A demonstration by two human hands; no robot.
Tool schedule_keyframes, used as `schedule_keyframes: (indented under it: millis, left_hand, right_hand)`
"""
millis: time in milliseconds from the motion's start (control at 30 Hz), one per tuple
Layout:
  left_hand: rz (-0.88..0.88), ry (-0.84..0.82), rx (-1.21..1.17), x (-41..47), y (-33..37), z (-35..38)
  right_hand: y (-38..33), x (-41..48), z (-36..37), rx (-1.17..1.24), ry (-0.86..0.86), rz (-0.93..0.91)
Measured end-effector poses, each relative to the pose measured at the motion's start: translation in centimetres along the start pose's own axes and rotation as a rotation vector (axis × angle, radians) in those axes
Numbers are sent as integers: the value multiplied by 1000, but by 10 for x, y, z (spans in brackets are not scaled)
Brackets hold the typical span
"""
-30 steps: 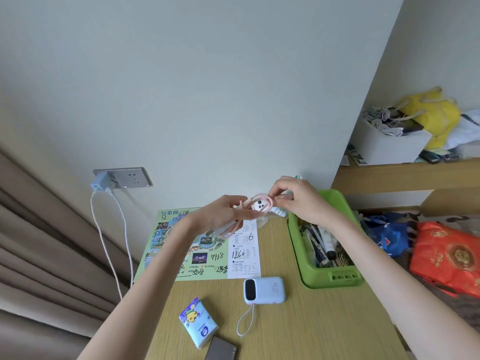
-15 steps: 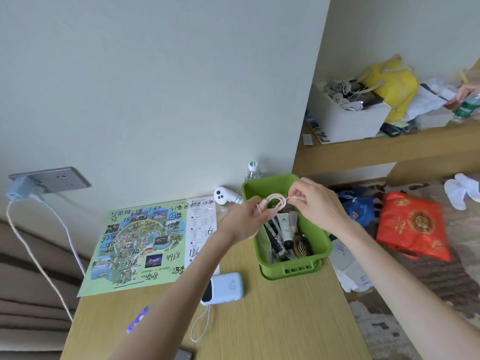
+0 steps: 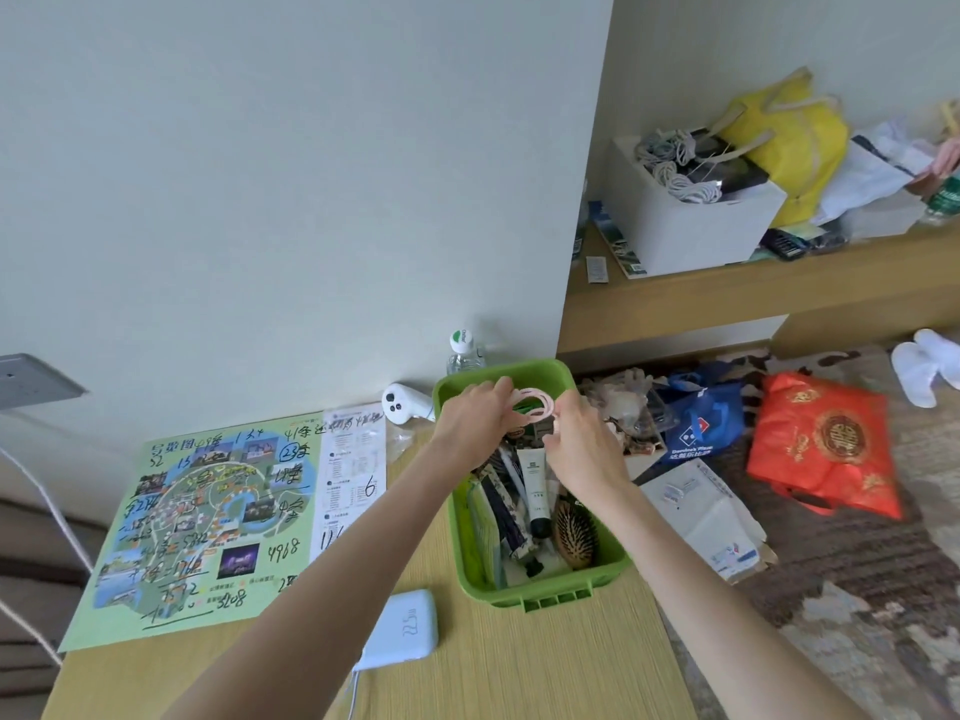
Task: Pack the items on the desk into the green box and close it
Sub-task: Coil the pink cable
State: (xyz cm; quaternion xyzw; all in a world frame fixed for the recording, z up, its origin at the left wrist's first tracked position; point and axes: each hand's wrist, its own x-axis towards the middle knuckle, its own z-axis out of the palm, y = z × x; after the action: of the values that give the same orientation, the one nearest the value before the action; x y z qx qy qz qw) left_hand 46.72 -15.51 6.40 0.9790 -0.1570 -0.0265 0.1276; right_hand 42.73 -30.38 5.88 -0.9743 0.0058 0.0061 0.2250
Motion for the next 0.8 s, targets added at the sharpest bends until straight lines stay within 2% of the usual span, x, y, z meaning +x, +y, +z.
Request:
schedule_keyframes:
  millis: [133,433,633,800]
  left_hand:
    - [42,-96,116,18,-5,7]
    - [140,-177,261,7,-21,9]
    - [162,126,54,-45,-32,-22]
    - [-6,296,-174,-122,-59,-30]
  right_hand:
    - [-6,-2,12,-169,-74,-15]
    - [-10,-11,13,-267,-212,-67]
    - [-36,-35,3,-44,-97,-257]
    - [-73,-81,13,102,-14,-454]
